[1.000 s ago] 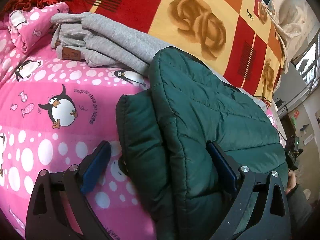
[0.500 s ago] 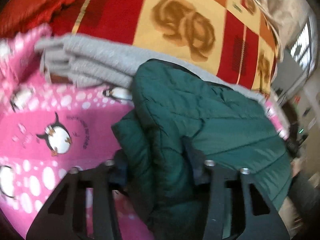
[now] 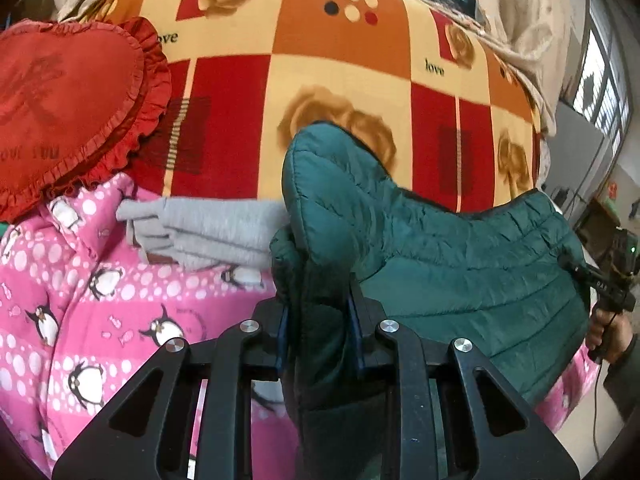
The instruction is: Fold large clothes
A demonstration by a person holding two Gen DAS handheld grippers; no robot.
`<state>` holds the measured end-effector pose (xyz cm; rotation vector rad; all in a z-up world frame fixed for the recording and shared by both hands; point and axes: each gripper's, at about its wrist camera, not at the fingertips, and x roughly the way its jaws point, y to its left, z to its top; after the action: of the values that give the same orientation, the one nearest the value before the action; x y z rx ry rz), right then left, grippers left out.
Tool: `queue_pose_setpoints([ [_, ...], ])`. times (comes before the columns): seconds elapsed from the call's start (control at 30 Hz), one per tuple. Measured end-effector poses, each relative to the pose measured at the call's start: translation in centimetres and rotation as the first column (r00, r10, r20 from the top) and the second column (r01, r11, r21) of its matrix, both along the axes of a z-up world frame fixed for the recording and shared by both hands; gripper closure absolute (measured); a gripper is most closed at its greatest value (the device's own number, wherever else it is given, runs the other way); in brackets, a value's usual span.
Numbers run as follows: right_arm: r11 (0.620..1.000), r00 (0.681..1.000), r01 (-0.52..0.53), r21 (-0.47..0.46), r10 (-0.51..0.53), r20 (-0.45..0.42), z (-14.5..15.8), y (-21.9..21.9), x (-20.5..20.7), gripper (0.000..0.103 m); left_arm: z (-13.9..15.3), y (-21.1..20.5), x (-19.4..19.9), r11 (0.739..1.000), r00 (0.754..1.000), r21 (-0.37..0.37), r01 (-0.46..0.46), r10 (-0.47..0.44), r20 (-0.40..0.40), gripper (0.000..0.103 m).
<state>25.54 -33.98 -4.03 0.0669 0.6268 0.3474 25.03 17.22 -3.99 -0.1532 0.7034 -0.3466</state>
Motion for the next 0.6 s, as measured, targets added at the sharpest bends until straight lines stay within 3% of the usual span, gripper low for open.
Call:
queue_pose_setpoints([
  [0.23,1.000,0.998,0.012,0.007,-0.011,-0.064,-1.3,0.2,3.3,0.077,-1.5,-0.5,3.9,1.000,0.998,0.023,-0.010,0.011,-0.065,0.080],
  [0.43,0.999,0.999,-0.013,0.045,0.014,-0.034,0.2,-0.6,0.7,0.078,0.2,-0.2,1.7,1.000,1.000,-0.003,0.018,-0.018,-0.021,0.080],
  [0.6,0.999,0.999,-0.014,0.044,0.015,-0.037,1.4,-1.1,0.6,0.078,2.0,-0.4,0.3,0.999,0.999,-0.034,0.017,-0.018,-0.050,0.080],
])
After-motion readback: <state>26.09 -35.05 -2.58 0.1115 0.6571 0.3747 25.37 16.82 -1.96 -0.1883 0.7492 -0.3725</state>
